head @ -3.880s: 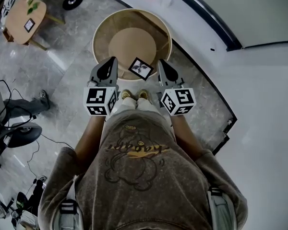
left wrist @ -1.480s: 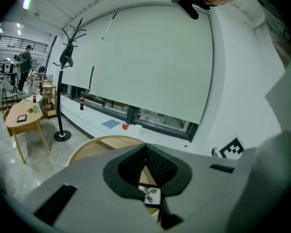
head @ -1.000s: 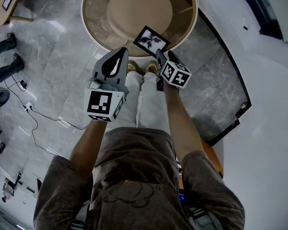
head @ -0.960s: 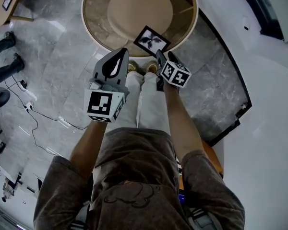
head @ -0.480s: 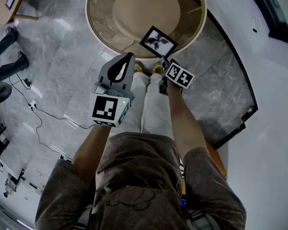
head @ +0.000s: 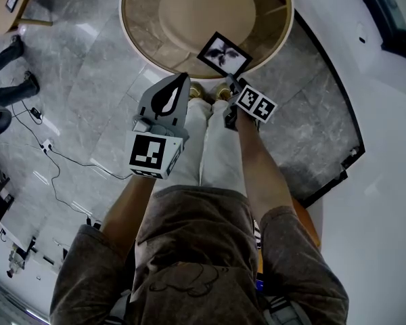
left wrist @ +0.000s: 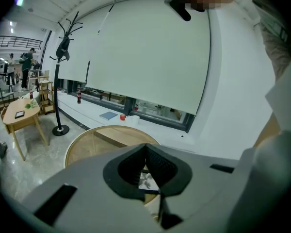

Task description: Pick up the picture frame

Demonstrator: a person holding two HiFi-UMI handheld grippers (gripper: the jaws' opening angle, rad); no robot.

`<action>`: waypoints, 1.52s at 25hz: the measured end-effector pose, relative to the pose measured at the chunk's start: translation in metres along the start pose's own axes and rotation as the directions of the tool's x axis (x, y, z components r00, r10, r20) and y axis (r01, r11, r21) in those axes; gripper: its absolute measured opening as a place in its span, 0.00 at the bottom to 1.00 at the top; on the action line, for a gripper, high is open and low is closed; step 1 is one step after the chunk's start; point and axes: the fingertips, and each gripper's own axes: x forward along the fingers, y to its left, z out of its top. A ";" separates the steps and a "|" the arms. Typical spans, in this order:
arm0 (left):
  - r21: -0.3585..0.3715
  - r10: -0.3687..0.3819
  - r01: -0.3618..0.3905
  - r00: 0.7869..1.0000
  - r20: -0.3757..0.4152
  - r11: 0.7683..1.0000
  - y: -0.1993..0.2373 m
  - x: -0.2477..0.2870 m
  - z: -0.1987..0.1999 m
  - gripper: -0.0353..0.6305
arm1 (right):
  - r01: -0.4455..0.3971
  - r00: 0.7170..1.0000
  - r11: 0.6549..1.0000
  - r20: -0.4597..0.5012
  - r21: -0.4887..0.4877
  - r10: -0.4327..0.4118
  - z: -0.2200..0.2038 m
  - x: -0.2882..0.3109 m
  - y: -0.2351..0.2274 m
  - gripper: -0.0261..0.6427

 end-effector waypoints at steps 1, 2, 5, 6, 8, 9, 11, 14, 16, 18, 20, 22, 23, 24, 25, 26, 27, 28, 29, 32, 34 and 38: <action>-0.001 0.000 0.000 1.000 -0.001 1.000 0.001 0.000 -0.001 0.08 | -0.001 1.000 1.000 -0.001 0.000 0.001 0.000 0.001 0.000 0.42; -0.002 0.000 0.000 1.000 -0.003 1.000 0.001 0.000 -0.001 0.08 | -0.001 1.000 1.000 0.000 0.002 0.001 0.000 0.001 0.000 0.42; 0.001 0.000 0.000 1.000 -0.007 1.000 0.004 0.001 -0.002 0.08 | -0.018 1.000 1.000 0.002 0.015 0.018 0.002 0.004 0.002 0.42; 0.001 0.000 0.000 1.000 -0.009 1.000 0.005 0.001 -0.002 0.08 | -0.026 1.000 1.000 0.001 0.018 0.026 0.002 0.005 0.002 0.42; 0.000 0.003 -0.003 1.000 -0.014 1.000 0.007 0.002 -0.004 0.08 | -0.039 0.999 0.999 0.001 0.026 0.039 0.003 0.007 0.004 0.42; -0.001 0.003 -0.003 1.000 -0.017 1.000 0.007 0.003 -0.005 0.08 | -0.046 0.999 0.998 0.002 0.032 0.046 0.003 0.007 0.004 0.41; -0.003 0.004 -0.004 1.000 -0.022 1.000 0.007 0.004 -0.006 0.08 | -0.061 0.998 0.997 0.003 0.049 0.061 0.002 0.007 0.004 0.41; -0.003 0.002 -0.002 1.000 -0.024 1.000 0.006 0.005 -0.007 0.08 | -0.088 0.996 0.993 0.002 0.084 0.088 0.001 0.007 0.003 0.40; -0.002 0.001 -0.001 1.000 -0.026 1.000 0.006 0.007 -0.008 0.08 | -0.101 0.995 0.990 0.003 0.103 0.101 0.001 0.007 0.003 0.39; -0.001 0.000 0.000 1.000 -0.029 1.000 0.005 0.008 -0.009 0.08 | -0.112 0.994 0.986 0.008 0.122 0.112 0.000 0.006 0.003 0.37; -0.001 -0.001 0.001 0.999 -0.034 1.000 0.005 0.008 -0.009 0.08 | -0.124 0.992 0.982 0.014 0.142 0.123 -0.001 0.004 0.004 0.34; -0.001 -0.004 0.004 0.999 -0.038 1.000 0.005 0.009 -0.009 0.08 | -0.137 0.991 0.979 0.021 0.149 0.135 -0.001 0.002 0.006 0.31; 0.000 -0.005 0.005 0.999 -0.039 1.000 0.005 0.009 -0.008 0.08 | -0.143 0.990 0.979 0.023 0.148 0.141 -0.001 0.001 0.007 0.29; 0.000 -0.006 0.006 0.999 -0.040 1.000 0.005 0.010 -0.008 0.08 | -0.149 0.989 0.978 0.025 0.146 0.147 -0.001 0.000 0.007 0.27; 0.001 -0.007 0.007 0.999 -0.040 1.000 0.004 0.011 -0.008 0.08 | -0.154 0.988 0.978 0.025 0.142 0.152 -0.002 -0.001 0.007 0.27; 0.001 -0.008 0.008 0.999 -0.041 1.000 0.003 0.012 -0.008 0.08 | -0.158 0.987 0.978 0.024 0.139 0.156 -0.003 -0.001 0.006 0.26; 0.002 -0.010 0.010 0.999 -0.041 1.000 0.002 0.013 -0.008 0.08 | -0.161 0.987 0.977 0.023 0.138 0.159 -0.004 -0.002 0.006 0.26; 0.002 -0.010 0.011 0.999 -0.041 1.000 0.001 0.014 -0.009 0.08 | -0.163 0.987 0.977 0.023 0.138 0.161 -0.004 -0.002 0.005 0.26; 0.003 -0.011 0.011 0.999 -0.042 1.000 0.000 0.014 -0.009 0.08 | -0.164 0.986 0.977 0.023 0.140 0.162 -0.005 -0.002 0.005 0.26; 0.006 -0.012 0.012 0.999 -0.044 1.000 -0.002 0.014 -0.008 0.08 | -0.167 0.986 0.975 0.020 0.144 0.166 -0.005 -0.004 0.005 0.26; 0.006 -0.011 0.011 0.999 -0.043 1.000 -0.002 0.014 -0.008 0.08 | -0.173 0.985 0.975 0.024 0.141 0.171 -0.004 -0.006 0.006 0.25; 0.003 -0.006 0.007 0.999 -0.045 1.000 -0.002 0.015 -0.007 0.08 | -0.200 0.980 0.972 0.043 0.121 0.197 0.002 -0.015 0.013 0.22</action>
